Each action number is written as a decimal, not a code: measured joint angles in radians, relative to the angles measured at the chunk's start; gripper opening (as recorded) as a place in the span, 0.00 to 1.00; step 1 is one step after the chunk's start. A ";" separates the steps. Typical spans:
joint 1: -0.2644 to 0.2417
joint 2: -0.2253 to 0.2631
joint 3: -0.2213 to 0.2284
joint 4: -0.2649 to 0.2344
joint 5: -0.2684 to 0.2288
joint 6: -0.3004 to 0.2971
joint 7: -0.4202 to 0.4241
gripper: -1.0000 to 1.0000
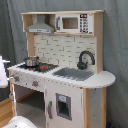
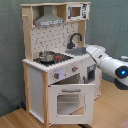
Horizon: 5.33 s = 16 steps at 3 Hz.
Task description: Play with the kitchen
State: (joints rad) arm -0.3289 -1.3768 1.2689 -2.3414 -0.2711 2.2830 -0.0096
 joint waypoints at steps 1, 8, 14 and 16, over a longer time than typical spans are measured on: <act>0.031 0.011 -0.016 -0.014 0.053 -0.036 -0.074 1.00; 0.059 0.150 -0.107 -0.131 0.478 -0.214 -0.590 1.00; -0.174 0.659 0.025 -0.032 0.594 0.022 -0.772 1.00; -0.227 0.819 0.076 -0.028 0.594 0.095 -0.883 1.00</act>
State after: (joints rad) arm -0.5560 -0.5581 1.3449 -2.3691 0.3227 2.3784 -0.8930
